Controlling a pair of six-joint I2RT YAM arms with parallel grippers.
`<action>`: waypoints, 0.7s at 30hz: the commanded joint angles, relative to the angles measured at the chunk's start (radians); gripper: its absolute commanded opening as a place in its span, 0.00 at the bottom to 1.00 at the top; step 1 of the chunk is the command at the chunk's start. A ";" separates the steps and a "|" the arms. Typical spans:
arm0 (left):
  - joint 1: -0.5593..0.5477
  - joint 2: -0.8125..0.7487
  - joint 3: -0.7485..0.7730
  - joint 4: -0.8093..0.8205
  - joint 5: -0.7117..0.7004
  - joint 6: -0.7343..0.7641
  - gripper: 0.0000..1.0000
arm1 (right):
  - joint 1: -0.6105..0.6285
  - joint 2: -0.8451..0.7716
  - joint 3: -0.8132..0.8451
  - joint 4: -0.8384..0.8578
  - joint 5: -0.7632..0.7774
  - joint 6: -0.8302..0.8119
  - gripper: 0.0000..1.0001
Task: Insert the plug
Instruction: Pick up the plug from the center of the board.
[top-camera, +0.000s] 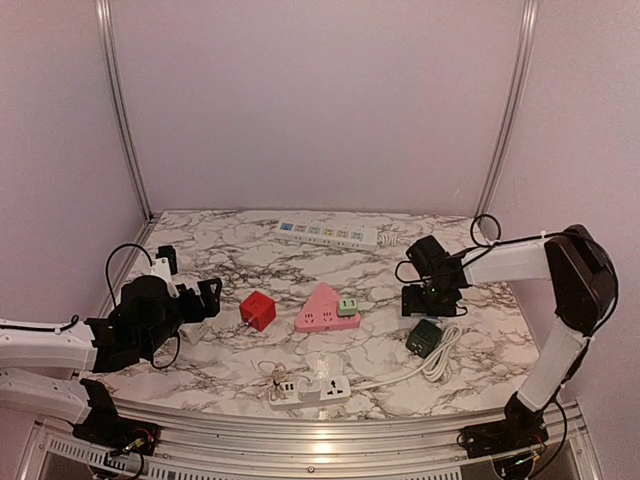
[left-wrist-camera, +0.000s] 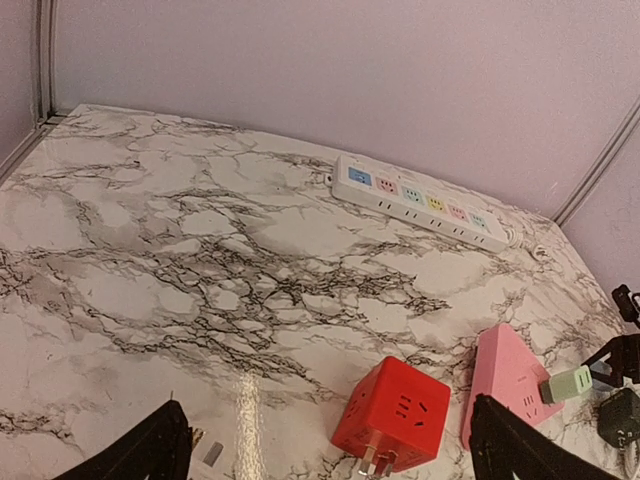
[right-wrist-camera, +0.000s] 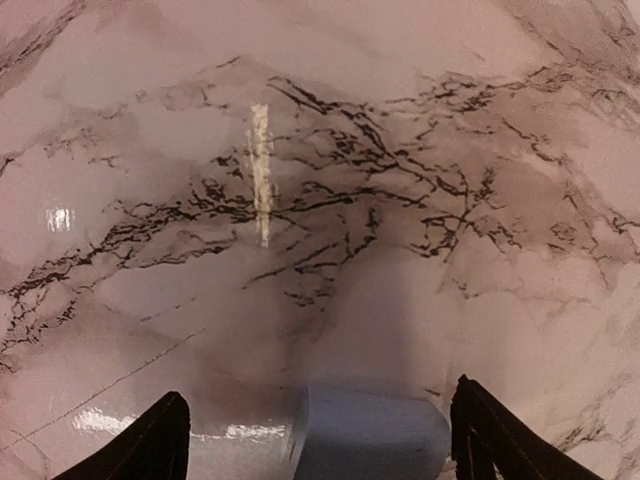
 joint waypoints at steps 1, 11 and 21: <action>0.005 -0.033 -0.031 0.062 -0.058 0.002 0.99 | -0.009 0.052 0.092 0.084 -0.073 -0.062 0.84; 0.005 0.030 -0.007 0.065 -0.003 -0.008 0.99 | -0.009 0.166 0.253 0.096 -0.167 -0.137 0.65; 0.005 0.074 0.009 0.065 0.015 -0.005 0.99 | -0.004 -0.095 0.147 0.000 -0.014 -0.069 0.72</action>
